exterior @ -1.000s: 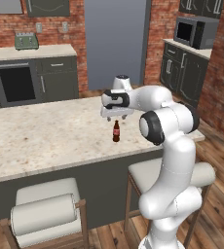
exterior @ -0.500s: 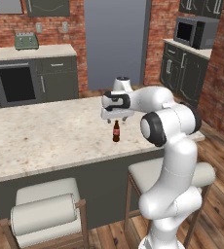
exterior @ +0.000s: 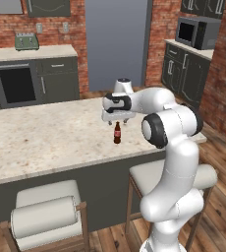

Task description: Place the large bottle from the dining counter next to the other large bottle outside the sink, and place the small bottle from the dining counter next to the other small bottle inside the sink.

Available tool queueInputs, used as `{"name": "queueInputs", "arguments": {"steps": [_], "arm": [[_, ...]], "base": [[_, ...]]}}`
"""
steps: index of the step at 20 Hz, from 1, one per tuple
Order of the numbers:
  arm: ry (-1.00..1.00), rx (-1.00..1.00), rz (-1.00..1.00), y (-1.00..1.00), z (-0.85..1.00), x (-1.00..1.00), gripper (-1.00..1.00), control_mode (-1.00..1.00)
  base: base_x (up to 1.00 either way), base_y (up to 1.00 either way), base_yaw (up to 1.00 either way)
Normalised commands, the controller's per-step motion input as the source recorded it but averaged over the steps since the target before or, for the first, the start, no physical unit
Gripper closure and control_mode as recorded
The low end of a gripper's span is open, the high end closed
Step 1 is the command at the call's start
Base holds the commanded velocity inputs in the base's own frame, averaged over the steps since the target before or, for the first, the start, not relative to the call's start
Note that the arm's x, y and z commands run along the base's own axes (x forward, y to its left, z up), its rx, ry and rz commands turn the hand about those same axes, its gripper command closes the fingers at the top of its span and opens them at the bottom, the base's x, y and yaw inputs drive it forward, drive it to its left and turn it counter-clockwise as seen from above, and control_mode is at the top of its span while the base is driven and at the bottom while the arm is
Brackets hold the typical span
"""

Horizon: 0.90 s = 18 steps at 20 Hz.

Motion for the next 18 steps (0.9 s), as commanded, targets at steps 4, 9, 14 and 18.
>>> {"name": "queueInputs", "arguments": {"steps": [4,9,14,18], "arm": [[0.0,0.0,0.0,0.0,-0.08,0.0,-1.0,-1.0],[0.0,0.0,0.0,0.0,-0.09,0.0,-1.0,-1.0],[0.0,0.0,0.0,0.0,-0.07,0.0,-1.0,-1.0],[0.0,0.0,0.0,0.0,-0.12,0.0,-1.0,-1.0]], "base": [[0.0,0.0,0.0],[0.0,0.0,0.0],[0.0,0.0,0.0],[0.0,0.0,0.0]]}}
